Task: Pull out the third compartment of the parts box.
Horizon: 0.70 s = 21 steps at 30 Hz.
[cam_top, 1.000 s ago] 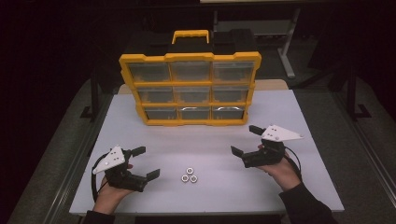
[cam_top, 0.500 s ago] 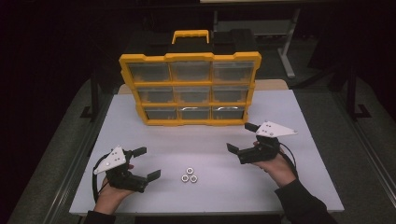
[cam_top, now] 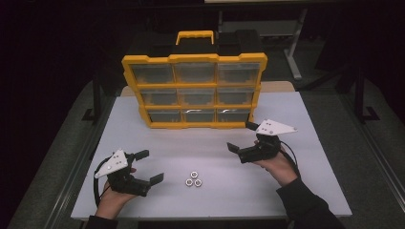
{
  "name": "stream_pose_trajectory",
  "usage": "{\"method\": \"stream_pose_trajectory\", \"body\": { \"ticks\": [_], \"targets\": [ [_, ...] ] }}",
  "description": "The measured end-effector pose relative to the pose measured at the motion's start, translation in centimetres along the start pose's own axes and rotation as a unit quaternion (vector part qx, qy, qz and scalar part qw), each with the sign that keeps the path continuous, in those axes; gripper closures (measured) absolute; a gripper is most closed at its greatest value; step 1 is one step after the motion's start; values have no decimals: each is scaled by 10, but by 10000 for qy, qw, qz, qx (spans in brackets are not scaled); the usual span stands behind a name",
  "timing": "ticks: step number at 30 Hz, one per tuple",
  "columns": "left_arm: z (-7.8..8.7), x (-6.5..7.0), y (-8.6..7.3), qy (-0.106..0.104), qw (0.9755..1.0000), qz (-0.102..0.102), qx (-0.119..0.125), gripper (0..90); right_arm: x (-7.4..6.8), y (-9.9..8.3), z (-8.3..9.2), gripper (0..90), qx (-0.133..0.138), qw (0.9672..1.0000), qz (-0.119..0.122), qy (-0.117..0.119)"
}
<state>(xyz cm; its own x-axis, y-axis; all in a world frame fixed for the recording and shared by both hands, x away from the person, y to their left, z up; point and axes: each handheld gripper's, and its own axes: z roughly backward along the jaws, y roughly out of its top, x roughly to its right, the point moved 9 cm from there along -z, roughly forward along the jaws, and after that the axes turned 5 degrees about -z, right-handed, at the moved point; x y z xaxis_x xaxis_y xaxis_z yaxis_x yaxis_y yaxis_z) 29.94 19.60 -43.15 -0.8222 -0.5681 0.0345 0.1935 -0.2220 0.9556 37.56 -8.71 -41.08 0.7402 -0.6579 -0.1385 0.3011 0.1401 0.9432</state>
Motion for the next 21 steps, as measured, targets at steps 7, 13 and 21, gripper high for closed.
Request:
{"method": "stream_pose_trajectory", "body": {
  "ticks": [7,13,21],
  "targets": [
    [-1,2,2,-20,9999,85,91,0,0,2,-9,0,-22,10000,-1,30],
    [-1,2,2,-26,9999,83,91,0,0,4,-14,0,-21,10000,-6,35],
    [-1,2,2,-30,9999,86,81,0,1,6,-24,0,-51,10000,11,59]
  ]
}}
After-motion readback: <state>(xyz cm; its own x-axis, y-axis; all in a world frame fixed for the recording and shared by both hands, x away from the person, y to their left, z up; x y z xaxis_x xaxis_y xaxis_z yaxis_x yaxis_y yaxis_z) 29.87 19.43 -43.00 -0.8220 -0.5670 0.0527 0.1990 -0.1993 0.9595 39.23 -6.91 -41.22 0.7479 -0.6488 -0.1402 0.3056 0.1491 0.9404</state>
